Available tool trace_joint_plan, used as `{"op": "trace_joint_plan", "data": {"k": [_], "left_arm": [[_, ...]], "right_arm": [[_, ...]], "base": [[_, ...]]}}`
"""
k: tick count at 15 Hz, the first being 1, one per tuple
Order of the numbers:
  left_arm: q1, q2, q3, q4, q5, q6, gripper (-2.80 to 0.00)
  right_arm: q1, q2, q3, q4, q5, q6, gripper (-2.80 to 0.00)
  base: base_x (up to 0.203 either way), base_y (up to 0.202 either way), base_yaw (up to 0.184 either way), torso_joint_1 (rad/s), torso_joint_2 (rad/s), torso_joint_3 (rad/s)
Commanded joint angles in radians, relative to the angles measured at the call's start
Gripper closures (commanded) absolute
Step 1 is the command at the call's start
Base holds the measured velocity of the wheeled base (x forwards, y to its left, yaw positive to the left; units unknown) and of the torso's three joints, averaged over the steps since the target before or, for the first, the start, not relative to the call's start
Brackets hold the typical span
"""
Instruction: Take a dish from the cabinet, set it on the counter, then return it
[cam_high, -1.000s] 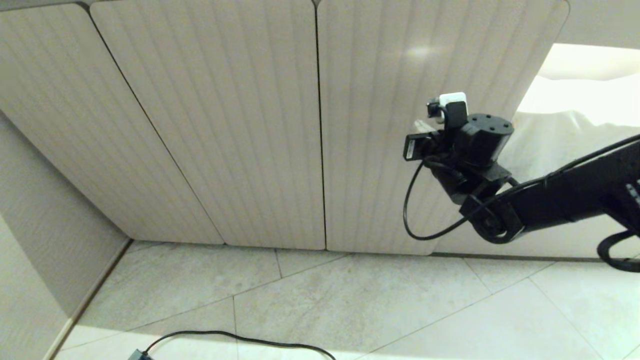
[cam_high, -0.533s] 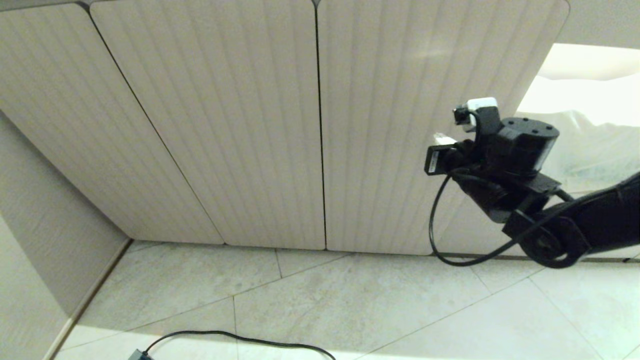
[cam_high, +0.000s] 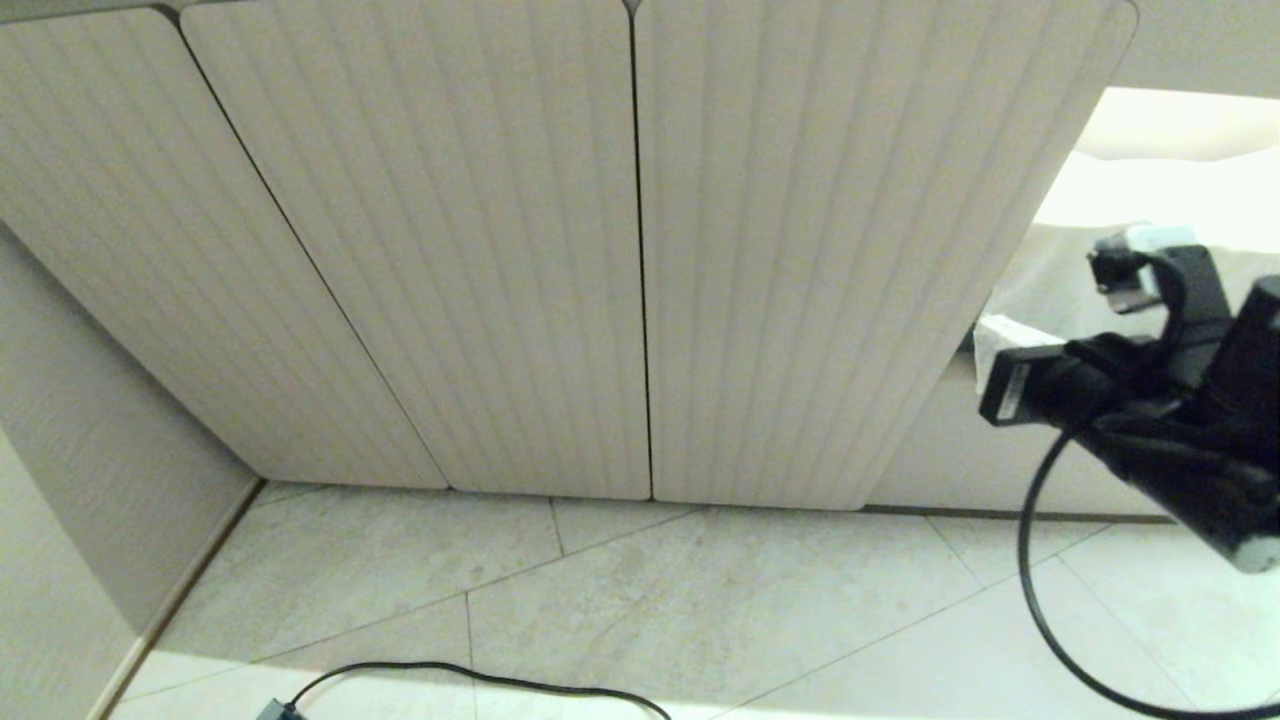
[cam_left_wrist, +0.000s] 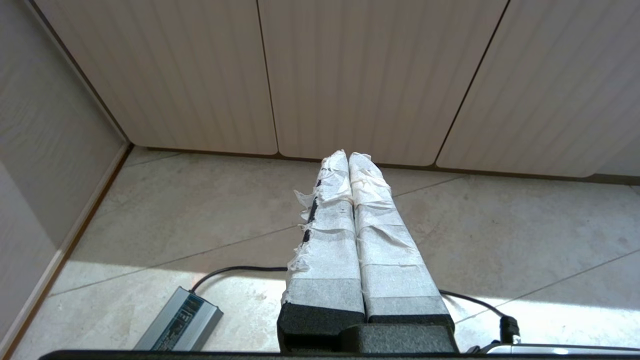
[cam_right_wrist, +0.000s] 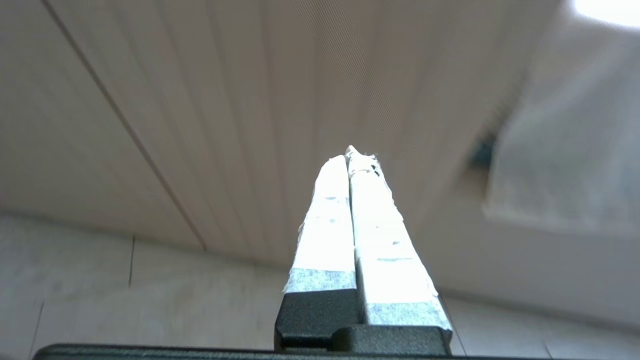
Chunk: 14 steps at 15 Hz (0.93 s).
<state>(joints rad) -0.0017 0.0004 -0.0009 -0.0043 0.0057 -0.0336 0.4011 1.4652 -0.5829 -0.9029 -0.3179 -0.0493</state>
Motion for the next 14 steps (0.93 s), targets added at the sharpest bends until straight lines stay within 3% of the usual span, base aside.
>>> {"op": "trace_joint_plan", "data": {"k": [1, 6, 9, 11, 14], "left_arm": [[0.000, 0.000, 0.000, 0.000, 0.000, -0.001, 0.00], [0.000, 0.000, 0.001, 0.000, 0.000, -0.001, 0.00], [0.000, 0.000, 0.000, 0.000, 0.000, -0.001, 0.00], [0.000, 0.000, 0.000, 0.000, 0.000, 0.000, 0.00], [0.000, 0.000, -0.001, 0.000, 0.000, -0.002, 0.00]], "right_arm": [[-0.010, -0.234, 0.129, 0.052, -0.002, 0.014, 0.00], [-0.023, -0.525, 0.262, 0.237, -0.002, 0.041, 0.00], [-0.061, -0.625, 0.403, 0.265, 0.004, 0.036, 0.00], [-0.194, -0.675, 0.485, 0.267, 0.059, 0.013, 0.00], [-0.343, -0.841, 0.568, 0.325, 0.254, -0.015, 0.00]], "base": [[0.000, 0.000, 0.000, 0.000, 0.00, 0.000], [0.000, 0.000, 0.000, 0.000, 0.00, 0.000], [0.000, 0.000, 0.000, 0.000, 0.00, 0.000], [0.000, 0.000, 0.000, 0.000, 0.00, 0.000], [0.000, 0.000, 0.000, 0.000, 0.00, 0.000]]}}
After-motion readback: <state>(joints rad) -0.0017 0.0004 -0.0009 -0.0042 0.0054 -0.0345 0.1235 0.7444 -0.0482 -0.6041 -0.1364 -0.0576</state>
